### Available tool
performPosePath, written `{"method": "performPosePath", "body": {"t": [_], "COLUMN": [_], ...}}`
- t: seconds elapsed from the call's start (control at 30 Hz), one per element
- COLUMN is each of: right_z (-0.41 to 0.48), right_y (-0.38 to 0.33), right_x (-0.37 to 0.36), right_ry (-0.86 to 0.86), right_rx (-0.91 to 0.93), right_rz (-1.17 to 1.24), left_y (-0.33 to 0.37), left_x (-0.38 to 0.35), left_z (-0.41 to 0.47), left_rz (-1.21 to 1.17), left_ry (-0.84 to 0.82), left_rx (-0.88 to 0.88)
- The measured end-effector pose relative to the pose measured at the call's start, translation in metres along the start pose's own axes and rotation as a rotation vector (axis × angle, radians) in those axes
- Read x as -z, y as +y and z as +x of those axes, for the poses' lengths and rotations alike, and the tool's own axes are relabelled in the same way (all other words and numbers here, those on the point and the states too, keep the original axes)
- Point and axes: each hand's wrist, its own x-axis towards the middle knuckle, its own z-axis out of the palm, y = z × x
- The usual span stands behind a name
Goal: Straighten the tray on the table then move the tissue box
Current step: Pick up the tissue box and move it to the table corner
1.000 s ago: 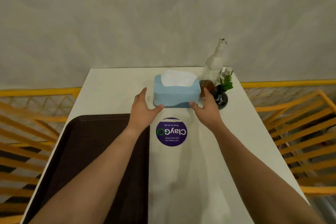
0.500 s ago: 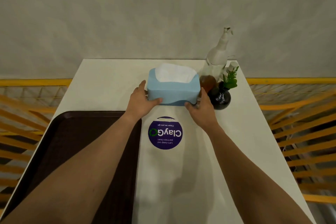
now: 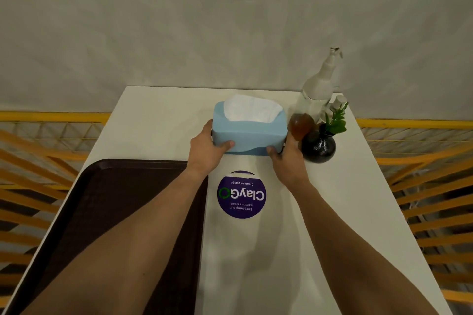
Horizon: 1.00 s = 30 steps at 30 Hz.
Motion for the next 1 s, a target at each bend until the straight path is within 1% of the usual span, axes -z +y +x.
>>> {"method": "performPosePath", "body": {"t": [0.17,0.37,0.7,0.87,1.0], "right_z": [-0.001,0.0,0.016,0.03,0.037], "right_y": [-0.019,-0.063,-0.13,-0.156,-0.164], "right_x": [-0.013,-0.046,-0.138,-0.188,-0.222], "right_ry": [0.017,0.02,-0.032,-0.042,-0.051], "right_rx": [0.027,0.096,0.127,0.129,0.112], "right_rz": [0.003,-0.012,0.05,0.046,0.038], "left_y": [-0.004,-0.009,-0.045,-0.074,-0.1], "left_x": [0.025,0.081,0.188,0.233,0.256], "left_z": [-0.001,0.006,0.033,0.055,0.073], "left_rz": [-0.006,-0.003,0.033,0.048,0.041], "left_ry": [0.037,0.1,0.167,0.174,0.159], "left_rx": [-0.039,-0.107,-0.106,-0.108,-0.094]}}
